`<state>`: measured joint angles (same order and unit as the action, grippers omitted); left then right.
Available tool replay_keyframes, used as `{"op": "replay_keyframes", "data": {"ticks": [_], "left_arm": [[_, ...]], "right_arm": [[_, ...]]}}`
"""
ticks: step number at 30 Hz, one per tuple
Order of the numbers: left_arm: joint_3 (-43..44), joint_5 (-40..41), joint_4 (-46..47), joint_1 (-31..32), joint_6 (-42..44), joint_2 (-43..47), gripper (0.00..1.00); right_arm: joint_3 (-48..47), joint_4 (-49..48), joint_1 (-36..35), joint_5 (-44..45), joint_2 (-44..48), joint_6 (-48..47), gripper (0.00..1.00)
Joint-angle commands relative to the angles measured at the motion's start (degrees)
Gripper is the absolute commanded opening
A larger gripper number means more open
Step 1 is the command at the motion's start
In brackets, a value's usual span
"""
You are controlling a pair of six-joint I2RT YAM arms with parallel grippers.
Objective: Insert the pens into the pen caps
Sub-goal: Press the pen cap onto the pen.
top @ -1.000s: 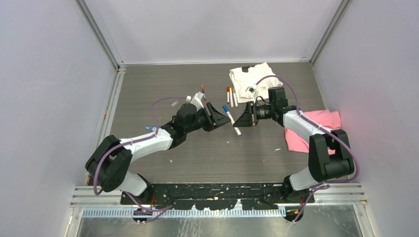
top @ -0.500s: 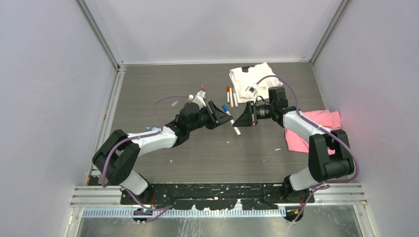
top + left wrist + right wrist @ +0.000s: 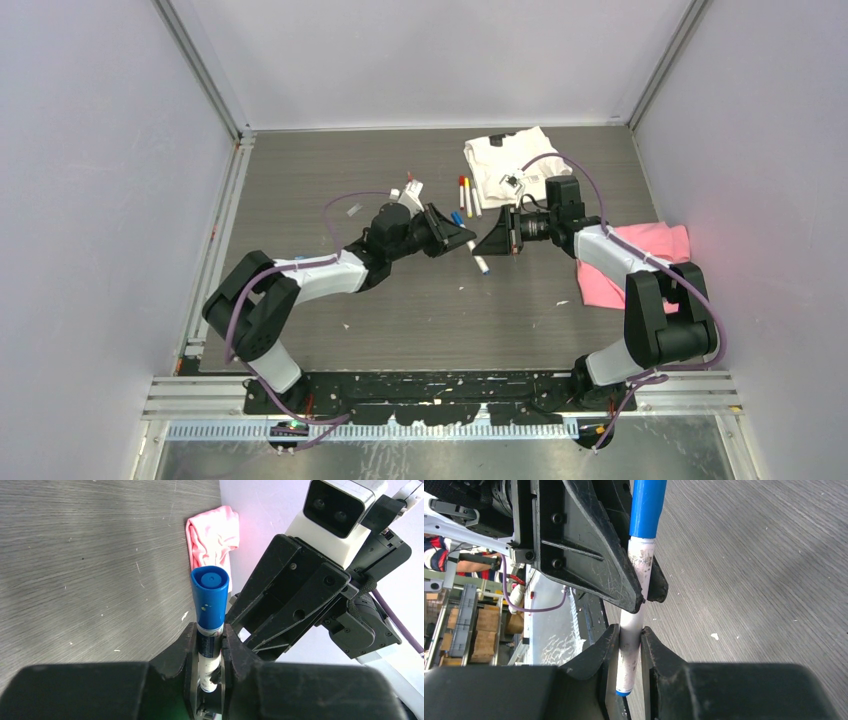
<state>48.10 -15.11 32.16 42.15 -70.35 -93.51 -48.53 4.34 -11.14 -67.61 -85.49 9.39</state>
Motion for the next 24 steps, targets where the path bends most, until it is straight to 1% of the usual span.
{"op": "replay_keyframes", "data": {"ticks": [1, 3, 5, 7, 8, 11, 15, 20, 22, 24], "left_arm": [[2.2, -0.1, 5.5, -0.1, -1.1, -0.5, 0.01], [2.2, 0.5, 5.6, -0.1, 0.1, 0.0, 0.01], [2.2, 1.3, 6.1, 0.0, 2.1, 0.7, 0.01], [2.2, 2.1, 6.2, 0.1, 4.5, 1.7, 0.01], [2.3, 2.5, 6.2, 0.1, 5.9, 2.1, 0.01], [2.1, 3.6, 6.4, 0.1, 9.5, 3.4, 0.01], [2.1, 3.8, 7.0, 0.2, 13.2, 4.4, 0.01], [2.2, 2.7, 9.3, 0.3, 15.4, 4.6, 0.01], [2.2, 2.1, 10.1, 0.4, 15.6, 4.3, 0.01], [2.3, 1.6, 10.7, 0.5, 15.7, 4.1, 0.01]], "right_arm": [[-0.4, -2.5, -0.6, -2.3, 1.4, 0.3, 0.03], [-0.2, -3.3, -0.7, -2.4, 1.0, 1.4, 0.10], [0.3, -6.2, -0.6, -2.7, 0.5, 4.1, 0.24], [1.0, -8.3, -0.6, -2.6, 0.4, 5.9, 0.40], [1.3, -8.8, -0.6, -2.6, 0.4, 6.4, 0.45], [1.5, -9.4, -0.9, -2.8, 0.1, 7.3, 0.54], [1.3, -9.4, -1.7, -3.3, -0.6, 7.6, 0.56], [1.2, -9.4, -3.1, -1.6, -0.9, 7.8, 0.54], [1.2, -9.6, -3.5, -0.8, -0.9, 8.1, 0.51], [1.3, -10.7, -3.8, -0.7, -0.9, 8.6, 0.44]]}}
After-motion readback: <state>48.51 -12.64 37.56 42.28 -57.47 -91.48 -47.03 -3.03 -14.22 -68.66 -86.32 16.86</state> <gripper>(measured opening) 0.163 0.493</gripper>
